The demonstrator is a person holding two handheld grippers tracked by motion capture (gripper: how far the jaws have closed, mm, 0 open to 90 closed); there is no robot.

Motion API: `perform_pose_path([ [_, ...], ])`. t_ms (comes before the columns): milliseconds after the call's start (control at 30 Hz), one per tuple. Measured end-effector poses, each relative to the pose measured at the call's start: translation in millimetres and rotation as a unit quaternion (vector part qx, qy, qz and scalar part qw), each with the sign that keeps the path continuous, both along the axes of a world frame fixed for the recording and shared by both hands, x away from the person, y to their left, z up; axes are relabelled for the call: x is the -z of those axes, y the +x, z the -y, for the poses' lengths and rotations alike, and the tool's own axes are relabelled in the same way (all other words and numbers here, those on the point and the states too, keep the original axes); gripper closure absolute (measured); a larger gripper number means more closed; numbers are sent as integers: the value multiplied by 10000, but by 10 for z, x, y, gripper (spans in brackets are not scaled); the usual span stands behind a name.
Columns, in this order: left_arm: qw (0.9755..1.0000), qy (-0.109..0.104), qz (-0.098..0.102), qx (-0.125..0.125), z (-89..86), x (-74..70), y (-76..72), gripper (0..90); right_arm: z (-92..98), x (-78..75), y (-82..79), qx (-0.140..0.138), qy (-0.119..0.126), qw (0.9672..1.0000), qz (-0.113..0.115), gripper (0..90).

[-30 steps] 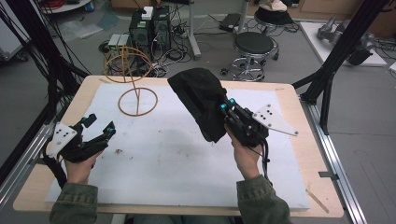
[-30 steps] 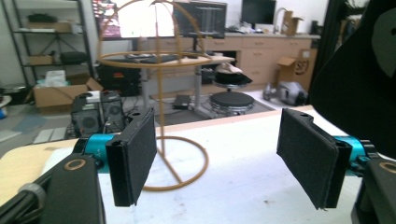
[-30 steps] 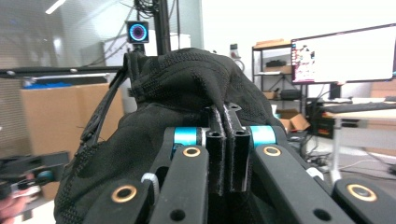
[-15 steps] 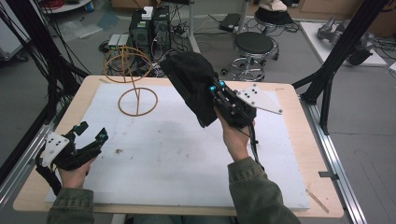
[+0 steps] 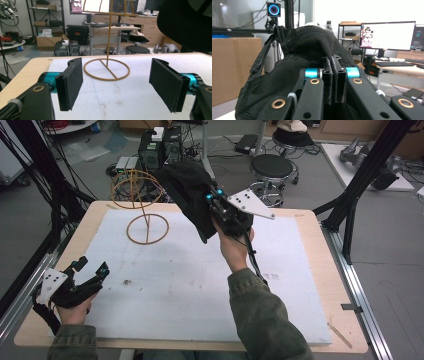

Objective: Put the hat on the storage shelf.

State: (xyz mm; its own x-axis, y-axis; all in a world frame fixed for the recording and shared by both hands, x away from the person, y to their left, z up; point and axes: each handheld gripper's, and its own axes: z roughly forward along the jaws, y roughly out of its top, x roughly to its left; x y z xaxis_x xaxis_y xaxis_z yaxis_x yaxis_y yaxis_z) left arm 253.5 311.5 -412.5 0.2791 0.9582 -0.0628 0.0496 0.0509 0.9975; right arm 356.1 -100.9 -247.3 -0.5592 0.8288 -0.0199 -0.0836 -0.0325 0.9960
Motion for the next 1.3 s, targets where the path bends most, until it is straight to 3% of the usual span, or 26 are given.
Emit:
perform_pose_path([
  [333,9999,-74,-119,-95,-40,60,-17,253,-276,-41,235,236,-217,9995,-33,886],
  [567,9996,-3,-276,-72,-37,116,-4,226,-551,-82,396,361,-529,9979,93,886],
  [767,9994,27,-337,-76,-39,138,-20,208,-695,-159,512,484,-628,9967,150,886],
  [1033,9986,173,-357,-342,-32,199,-44,177,-946,-205,710,587,-731,9954,179,886],
  [1133,9977,168,-336,-572,-21,213,-44,169,-1124,-154,793,539,-769,9954,206,886],
  [1300,9968,132,-333,-715,-15,225,-52,164,-1299,-129,866,514,-792,9953,198,886],
])
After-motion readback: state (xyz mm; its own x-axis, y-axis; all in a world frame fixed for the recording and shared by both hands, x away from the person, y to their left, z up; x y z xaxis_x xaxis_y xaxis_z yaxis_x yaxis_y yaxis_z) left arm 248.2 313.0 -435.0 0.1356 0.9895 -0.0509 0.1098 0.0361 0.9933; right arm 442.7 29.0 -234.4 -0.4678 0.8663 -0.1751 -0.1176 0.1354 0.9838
